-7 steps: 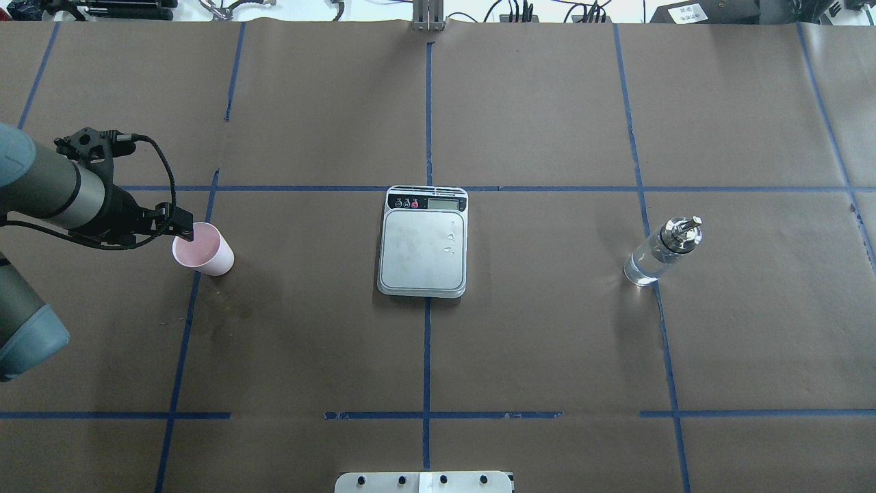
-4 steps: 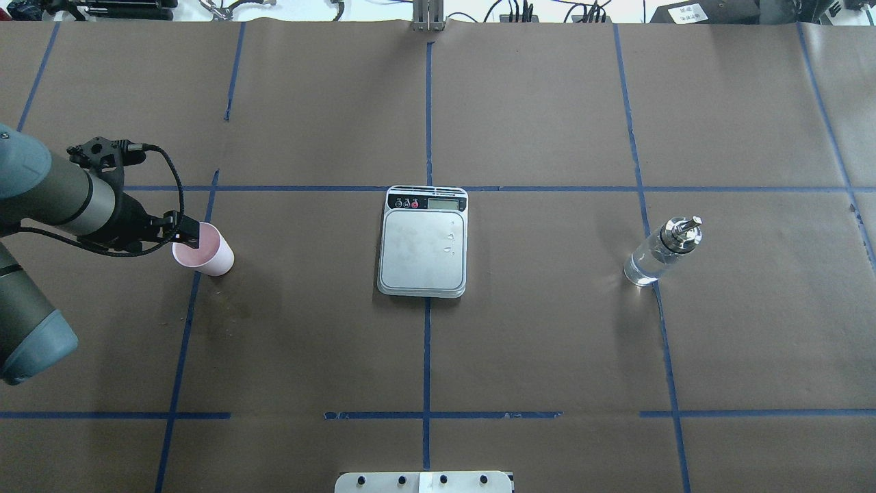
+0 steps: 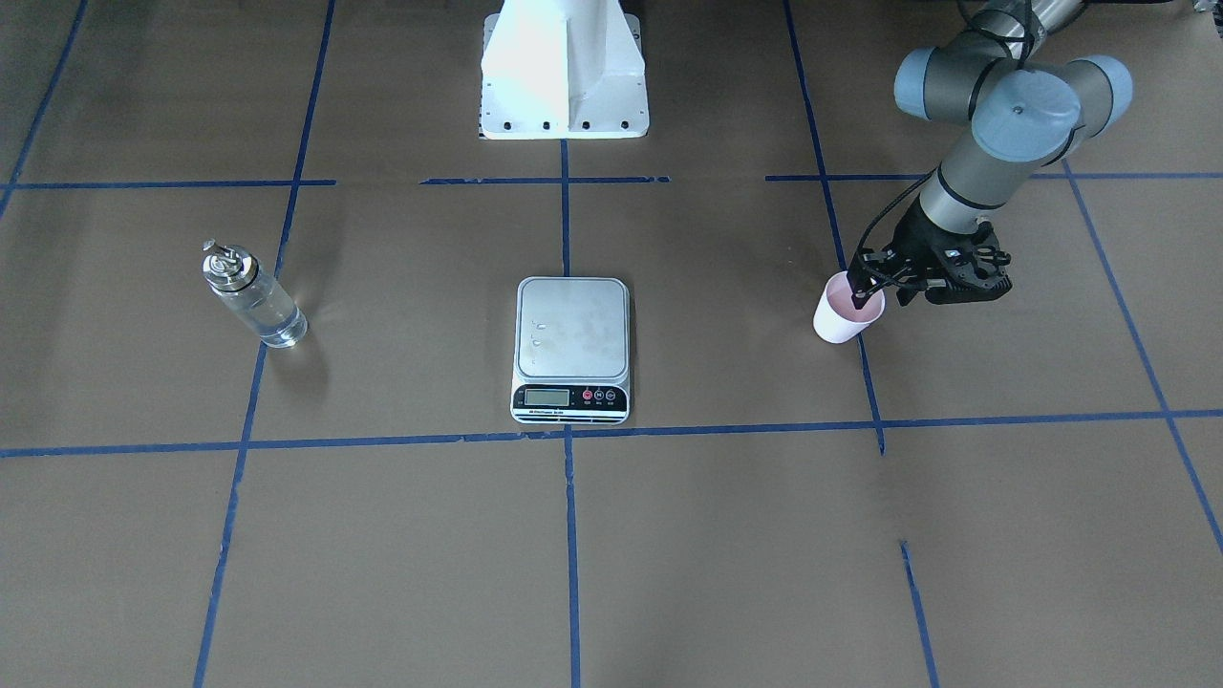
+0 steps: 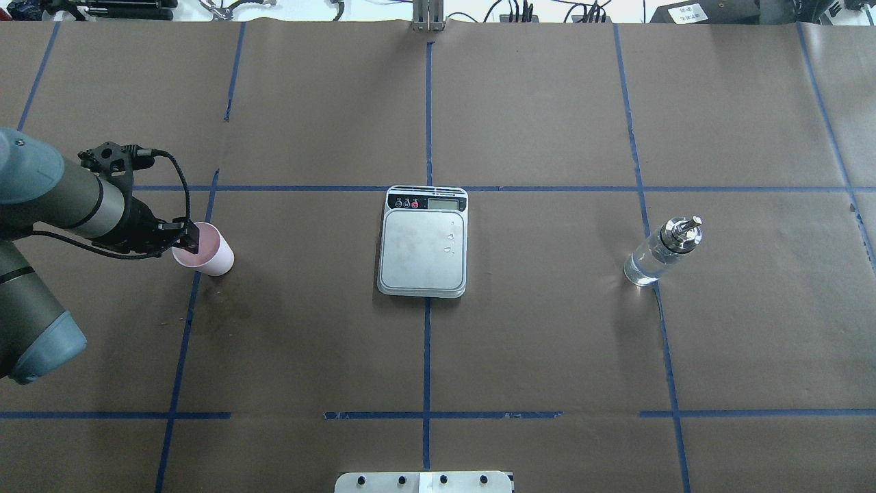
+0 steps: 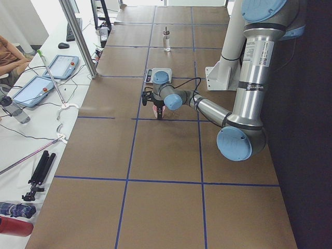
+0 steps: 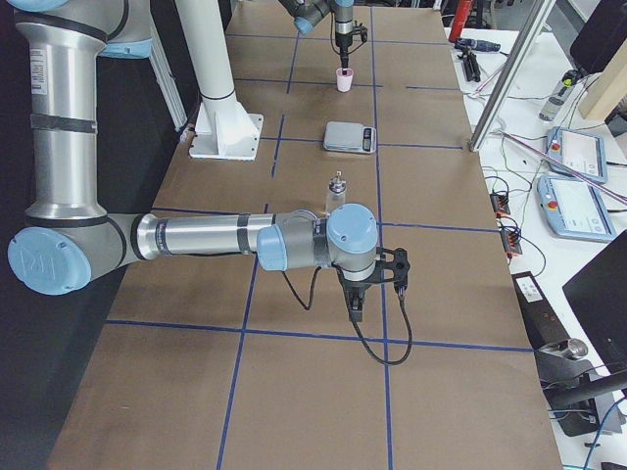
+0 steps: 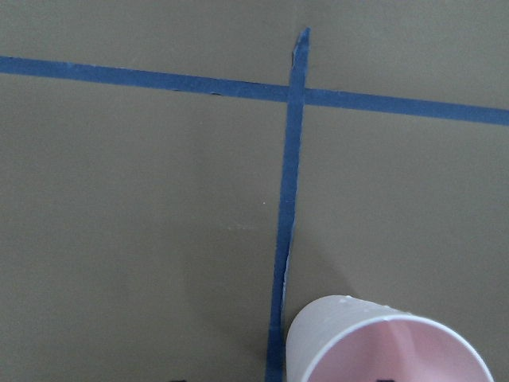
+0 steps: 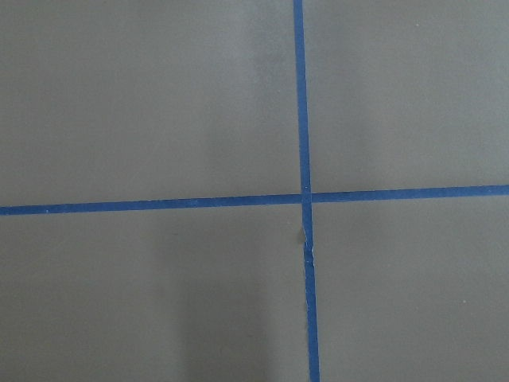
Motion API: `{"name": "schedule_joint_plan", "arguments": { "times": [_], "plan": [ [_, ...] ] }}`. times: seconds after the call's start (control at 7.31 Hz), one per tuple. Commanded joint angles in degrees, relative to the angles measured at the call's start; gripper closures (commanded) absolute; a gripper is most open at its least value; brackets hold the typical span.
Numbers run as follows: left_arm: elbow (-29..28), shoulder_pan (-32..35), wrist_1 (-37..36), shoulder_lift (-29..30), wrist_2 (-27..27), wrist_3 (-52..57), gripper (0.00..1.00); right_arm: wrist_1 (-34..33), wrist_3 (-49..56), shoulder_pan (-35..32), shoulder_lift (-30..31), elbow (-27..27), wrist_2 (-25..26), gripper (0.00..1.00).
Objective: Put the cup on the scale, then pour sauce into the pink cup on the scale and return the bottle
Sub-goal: 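Lift the pink cup with the left gripper and carry it over the scale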
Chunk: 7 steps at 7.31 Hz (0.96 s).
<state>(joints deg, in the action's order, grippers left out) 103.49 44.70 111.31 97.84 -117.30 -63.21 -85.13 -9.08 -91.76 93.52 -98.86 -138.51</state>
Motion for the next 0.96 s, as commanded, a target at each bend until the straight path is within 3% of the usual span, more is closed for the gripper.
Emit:
{"name": "schedule_joint_plan", "arguments": {
  "times": [0.0,0.27,0.55,0.68,0.82],
  "plan": [
    [0.0,-0.1,0.0,0.1,0.6,-0.1,1.00,0.0,0.0,0.0,0.0,0.1,0.0,0.00],
    [4.6,0.4,-1.2,-0.7,0.1,-0.6,1.00,0.0,0.1,0.0,-0.1,0.2,0.1,0.00],
    [13.1,3.0,-14.6,0.8,0.2,-0.2,1.00,0.0,0.0,0.0,-0.1,-0.3,-0.1,0.00],
    [15.5,3.3,-23.5,6.6,0.2,-0.3,1.00,0.0,0.0,0.0,-0.2,-0.4,-0.3,0.00],
    [14.9,3.1,-34.6,16.8,0.2,-0.8,1.00,0.0,-0.1,0.0,-0.2,-0.5,-1.5,0.00]
  ]
}}
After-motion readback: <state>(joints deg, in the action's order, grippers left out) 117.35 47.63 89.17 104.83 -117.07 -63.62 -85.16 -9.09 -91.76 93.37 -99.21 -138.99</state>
